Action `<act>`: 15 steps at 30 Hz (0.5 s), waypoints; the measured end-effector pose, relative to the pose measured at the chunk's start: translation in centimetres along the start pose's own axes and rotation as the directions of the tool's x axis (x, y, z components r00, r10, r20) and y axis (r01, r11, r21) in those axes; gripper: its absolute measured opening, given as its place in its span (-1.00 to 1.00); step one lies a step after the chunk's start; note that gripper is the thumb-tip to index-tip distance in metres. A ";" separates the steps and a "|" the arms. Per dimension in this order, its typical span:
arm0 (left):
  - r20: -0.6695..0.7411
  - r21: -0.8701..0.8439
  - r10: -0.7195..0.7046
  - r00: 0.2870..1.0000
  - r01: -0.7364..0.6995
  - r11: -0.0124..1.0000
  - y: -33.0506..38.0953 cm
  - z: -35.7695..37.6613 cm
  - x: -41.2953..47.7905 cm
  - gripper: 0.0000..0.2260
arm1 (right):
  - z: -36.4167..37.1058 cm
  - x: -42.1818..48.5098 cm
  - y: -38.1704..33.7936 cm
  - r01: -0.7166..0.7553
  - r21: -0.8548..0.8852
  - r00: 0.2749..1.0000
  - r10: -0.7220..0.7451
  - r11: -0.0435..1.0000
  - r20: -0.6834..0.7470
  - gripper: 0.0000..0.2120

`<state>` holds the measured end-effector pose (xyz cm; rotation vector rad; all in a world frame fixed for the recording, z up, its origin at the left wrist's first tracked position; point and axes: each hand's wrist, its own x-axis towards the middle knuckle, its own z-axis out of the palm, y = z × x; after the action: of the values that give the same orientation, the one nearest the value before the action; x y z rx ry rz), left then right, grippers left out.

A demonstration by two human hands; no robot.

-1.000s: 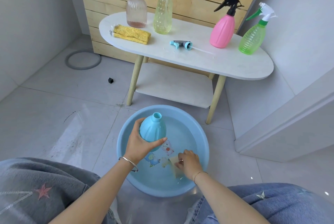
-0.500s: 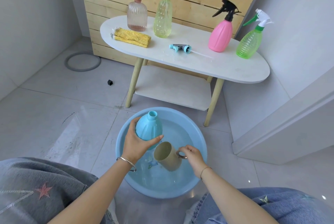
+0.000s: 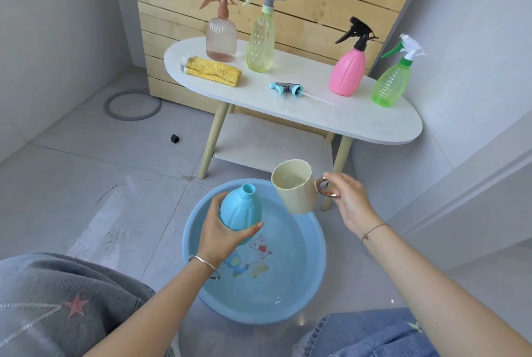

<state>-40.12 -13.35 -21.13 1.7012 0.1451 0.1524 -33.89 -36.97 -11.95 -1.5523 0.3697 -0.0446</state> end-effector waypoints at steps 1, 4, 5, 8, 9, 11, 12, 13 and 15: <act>0.004 0.004 0.006 1.000 -0.006 1.000 0.0 0.1 0.0 -0.32 | 0.0 -0.2 -0.9 0.019 0.000 1.000 -0.019 1.000 0.016 -0.71; 0.021 0.017 0.021 1.000 -0.021 1.000 0.0 0.3 -0.1 -0.33 | 0.0 -1.1 -2.7 0.089 0.006 0.995 -0.089 0.996 0.052 -0.61; 0.029 0.018 0.025 0.999 -0.026 0.999 -0.1 0.3 -0.1 -0.33 | 0.0 -1.6 -3.0 0.109 0.013 0.992 -0.109 0.994 0.057 -0.64; 0.051 0.029 0.031 0.998 -0.032 0.999 -0.5 0.4 0.0 -0.27 | 0.2 -2.7 -3.6 0.163 0.005 0.985 -0.163 0.987 0.048 -0.68; 0.056 0.033 0.032 0.998 -0.034 0.999 -0.6 0.5 0.0 -0.24 | 0.4 -3.0 -3.8 0.182 -0.014 0.983 -0.181 0.983 0.042 -0.69; 0.063 0.041 0.031 0.998 -0.033 0.999 -0.8 0.6 0.0 -0.21 | 0.8 -3.8 -4.1 0.218 -0.070 0.976 -0.216 0.973 0.040 -0.74; 0.066 0.047 0.029 0.997 -0.032 0.998 -0.8 0.7 -0.1 -0.22 | 1.0 -4.2 -4.2 0.233 -0.094 0.972 -0.229 0.968 0.046 -0.76; 0.069 0.055 0.031 0.997 -0.034 0.998 -0.7 0.7 -0.2 -0.24 | 1.2 -4.5 -4.4 0.247 -0.110 0.969 -0.242 0.963 0.059 -0.77; 0.079 0.060 0.033 0.996 -0.038 0.997 -0.6 0.8 -0.3 -0.26 | 1.5 -5.0 -4.6 0.280 -0.150 0.959 -0.269 0.948 0.085 -0.76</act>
<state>-40.23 -14.11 -21.86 1.7690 0.0621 0.1083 -37.29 -34.34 -6.42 -1.7522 0.1052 -0.1855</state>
